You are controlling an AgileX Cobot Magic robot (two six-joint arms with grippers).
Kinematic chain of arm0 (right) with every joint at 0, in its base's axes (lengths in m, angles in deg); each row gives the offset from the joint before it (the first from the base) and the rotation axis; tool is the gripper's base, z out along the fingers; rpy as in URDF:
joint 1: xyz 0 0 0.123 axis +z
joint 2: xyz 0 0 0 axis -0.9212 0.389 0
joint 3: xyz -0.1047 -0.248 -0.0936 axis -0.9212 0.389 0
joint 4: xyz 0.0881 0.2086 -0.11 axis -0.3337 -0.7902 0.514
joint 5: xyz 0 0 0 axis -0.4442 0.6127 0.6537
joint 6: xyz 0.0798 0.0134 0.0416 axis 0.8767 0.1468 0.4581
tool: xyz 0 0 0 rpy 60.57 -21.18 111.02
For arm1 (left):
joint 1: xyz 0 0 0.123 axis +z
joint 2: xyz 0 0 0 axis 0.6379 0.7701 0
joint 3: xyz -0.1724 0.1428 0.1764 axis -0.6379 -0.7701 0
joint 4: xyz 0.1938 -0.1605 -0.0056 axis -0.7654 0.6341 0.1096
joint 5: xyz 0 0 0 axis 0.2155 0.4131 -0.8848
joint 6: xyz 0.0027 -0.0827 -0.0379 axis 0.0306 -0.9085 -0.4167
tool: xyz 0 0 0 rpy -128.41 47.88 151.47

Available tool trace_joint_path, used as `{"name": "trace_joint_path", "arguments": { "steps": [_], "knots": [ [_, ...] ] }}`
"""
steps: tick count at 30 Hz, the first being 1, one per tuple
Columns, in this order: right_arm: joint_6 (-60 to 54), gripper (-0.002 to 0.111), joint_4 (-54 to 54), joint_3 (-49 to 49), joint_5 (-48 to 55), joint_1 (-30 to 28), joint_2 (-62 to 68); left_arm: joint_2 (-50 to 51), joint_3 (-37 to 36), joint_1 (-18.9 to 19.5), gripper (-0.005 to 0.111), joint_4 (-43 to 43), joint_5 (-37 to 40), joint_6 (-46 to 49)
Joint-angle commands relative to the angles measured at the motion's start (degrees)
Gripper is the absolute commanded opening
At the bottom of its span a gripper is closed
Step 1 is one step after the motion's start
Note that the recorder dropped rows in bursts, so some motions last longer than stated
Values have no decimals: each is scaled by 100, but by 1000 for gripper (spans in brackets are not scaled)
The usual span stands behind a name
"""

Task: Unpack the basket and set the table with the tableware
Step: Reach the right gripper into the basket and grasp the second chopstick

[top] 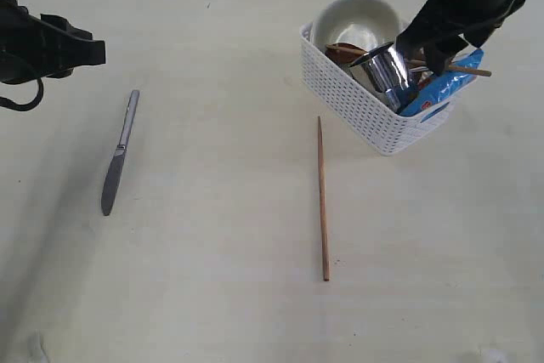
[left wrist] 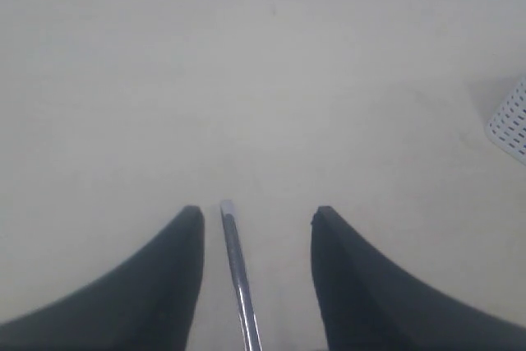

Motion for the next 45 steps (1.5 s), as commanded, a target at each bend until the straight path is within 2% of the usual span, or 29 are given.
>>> {"name": "trace_joint_path", "arguments": {
  "steps": [1, 16, 18, 22, 23, 45],
  "knots": [
    [-240, 56, 12, -49, 15, -43, -23, -47, -33, 26, 41, -3, -21, -52],
    [-442, 55, 390, -49, 15, -43, 329, -47, -33, 26, 41, -3, -21, -52],
    [-454, 50, 390, -49, 15, -43, 353, -47, -33, 26, 41, -3, -21, -52],
    [-454, 27, 616, -49, 15, -43, 391, -47, -33, 26, 41, -3, -21, -52],
    [-454, 26, 616, -49, 15, -43, 400, -47, -33, 26, 41, -3, -21, -52],
    [-690, 26, 536, -49, 15, -43, 452, -47, -33, 26, 41, -3, -21, -79]
  ]
}}
